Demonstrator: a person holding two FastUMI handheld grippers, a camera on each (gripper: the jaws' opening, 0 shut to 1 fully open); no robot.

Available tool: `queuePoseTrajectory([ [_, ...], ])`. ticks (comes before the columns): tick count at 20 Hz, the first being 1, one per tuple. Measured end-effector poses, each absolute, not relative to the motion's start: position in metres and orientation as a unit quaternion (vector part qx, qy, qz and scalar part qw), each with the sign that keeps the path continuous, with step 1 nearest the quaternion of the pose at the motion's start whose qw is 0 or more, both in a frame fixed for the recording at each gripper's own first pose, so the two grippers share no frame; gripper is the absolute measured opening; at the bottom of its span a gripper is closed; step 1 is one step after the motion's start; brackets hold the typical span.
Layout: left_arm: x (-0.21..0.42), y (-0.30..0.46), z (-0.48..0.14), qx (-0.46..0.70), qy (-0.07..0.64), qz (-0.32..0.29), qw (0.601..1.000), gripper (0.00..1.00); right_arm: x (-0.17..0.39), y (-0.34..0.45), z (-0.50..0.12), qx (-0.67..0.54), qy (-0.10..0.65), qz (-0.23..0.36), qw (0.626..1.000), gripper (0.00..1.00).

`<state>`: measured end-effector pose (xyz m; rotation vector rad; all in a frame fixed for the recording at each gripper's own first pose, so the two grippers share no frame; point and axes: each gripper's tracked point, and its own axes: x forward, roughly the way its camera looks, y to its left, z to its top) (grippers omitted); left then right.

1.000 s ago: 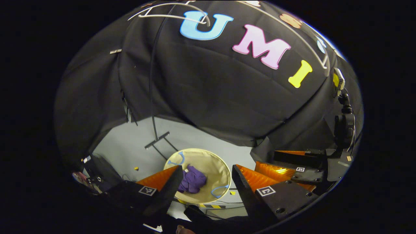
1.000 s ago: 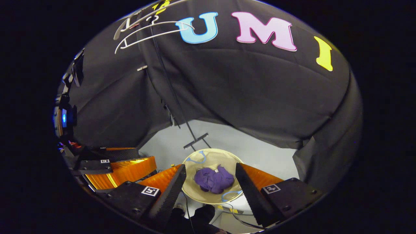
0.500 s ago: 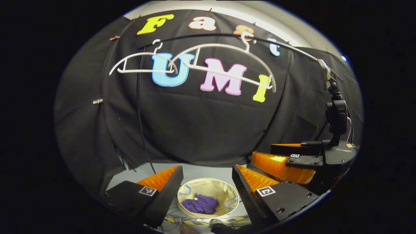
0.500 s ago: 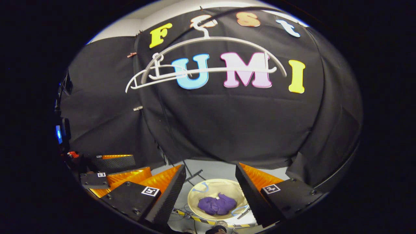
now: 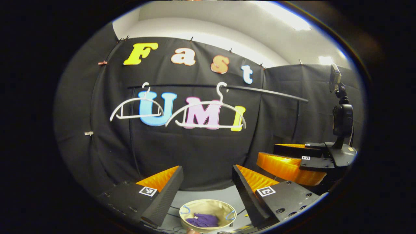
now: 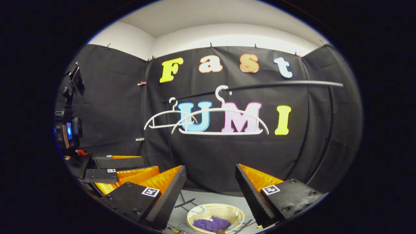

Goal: Grasp the clothes on the hanger with both hands and then place them into the laundry hamper below.

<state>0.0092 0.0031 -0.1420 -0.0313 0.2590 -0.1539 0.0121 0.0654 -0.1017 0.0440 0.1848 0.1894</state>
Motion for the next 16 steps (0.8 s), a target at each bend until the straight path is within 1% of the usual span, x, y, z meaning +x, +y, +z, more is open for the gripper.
queuePoseTrajectory([
  [3,-0.007,-0.002,-0.108,-0.003,0.097,-0.085,0.992,0.92,-0.009,0.057,-0.067,0.022,0.051,0.073,0.996,0.98],
  [4,-0.011,-0.003,-0.098,-0.004,0.086,-0.085,0.993,0.92,-0.018,0.055,-0.054,0.021,0.035,0.068,0.997,1.00],
  [5,-0.013,-0.007,-0.089,-0.008,0.077,-0.083,0.994,0.92,-0.023,0.049,-0.042,0.019,0.020,0.055,0.998,0.98],
  [6,-0.016,-0.009,-0.079,-0.014,0.068,-0.081,0.994,0.92,-0.028,0.039,-0.030,0.018,0.001,0.039,0.999,0.98],
  [7,-0.018,-0.013,-0.071,-0.018,0.061,-0.081,0.995,0.95,-0.033,0.033,-0.018,0.017,-0.017,0.025,0.999,0.98],
  [8,-0.020,-0.018,-0.064,-0.017,0.055,-0.085,0.995,0.95,-0.039,0.027,-0.007,0.015,-0.034,0.015,0.999,0.98],
  [9,-0.023,-0.022,-0.057,-0.015,0.047,-0.086,0.995,0.92,-0.043,0.023,0.002,0.015,-0.048,0.010,0.999,0.97],
  [12,-0.027,-0.036,-0.046,-0.001,0.026,-0.079,0.997,0.95,-0.055,0.012,0.015,0.021,-0.069,0.010,0.997,0.97],
  [13,-0.028,-0.042,-0.045,0.000,0.021,-0.075,0.997,0.95,-0.056,0.006,0.017,0.024,-0.071,0.012,0.997,0.95],
  [14,-0.029,-0.051,-0.040,-0.003,0.015,-0.072,0.997,0.95,-0.056,-0.001,0.017,0.029,-0.070,0.015,0.997,1.00],
  [15,-0.029,-0.056,-0.037,-0.005,0.013,-0.069,0.998,0.95,-0.055,-0.004,0.017,0.034,-0.066,0.020,0.997,1.00],
  [16,-0.030,-0.061,-0.034,-0.006,0.010,-0.066,0.998,0.95,-0.054,-0.007,0.016,0.036,-0.064,0.026,0.997,0.97],
])
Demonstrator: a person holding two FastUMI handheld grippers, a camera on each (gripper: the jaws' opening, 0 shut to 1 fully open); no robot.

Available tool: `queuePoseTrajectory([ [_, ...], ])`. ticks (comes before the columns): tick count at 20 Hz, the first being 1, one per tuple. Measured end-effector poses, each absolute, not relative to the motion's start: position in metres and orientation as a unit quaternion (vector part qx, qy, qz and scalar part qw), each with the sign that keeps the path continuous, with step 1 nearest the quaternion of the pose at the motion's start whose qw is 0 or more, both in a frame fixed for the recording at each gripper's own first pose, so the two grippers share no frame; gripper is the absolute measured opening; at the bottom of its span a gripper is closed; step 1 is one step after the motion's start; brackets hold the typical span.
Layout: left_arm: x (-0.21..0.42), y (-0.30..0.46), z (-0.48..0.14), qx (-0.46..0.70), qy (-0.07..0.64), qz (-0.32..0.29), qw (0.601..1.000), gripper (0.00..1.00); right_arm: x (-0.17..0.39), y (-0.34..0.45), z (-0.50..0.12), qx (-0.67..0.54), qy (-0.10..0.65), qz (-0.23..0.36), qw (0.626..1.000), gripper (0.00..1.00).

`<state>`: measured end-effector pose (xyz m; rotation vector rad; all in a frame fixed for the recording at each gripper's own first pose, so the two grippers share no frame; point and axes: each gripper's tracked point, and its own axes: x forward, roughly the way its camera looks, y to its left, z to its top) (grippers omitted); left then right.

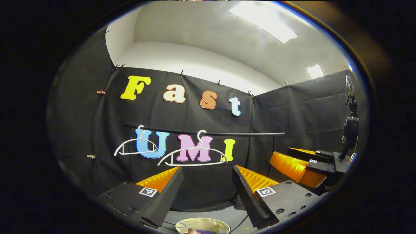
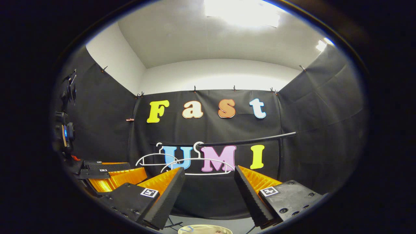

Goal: Grasp the clothes on the hanger with both hands and then place them into the laundry hamper below.

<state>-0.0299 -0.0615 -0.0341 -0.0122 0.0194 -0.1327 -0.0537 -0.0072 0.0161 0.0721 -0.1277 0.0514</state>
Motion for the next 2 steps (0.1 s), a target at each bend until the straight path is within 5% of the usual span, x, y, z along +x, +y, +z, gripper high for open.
queuePoseTrajectory([
  [2,-0.0324,-0.0702,-0.0290,-0.008,0.003,-0.054,0.998,0.92,-0.0536,-0.0187,0.0215,0.034,-0.072,0.031,0.996,1.00],
])
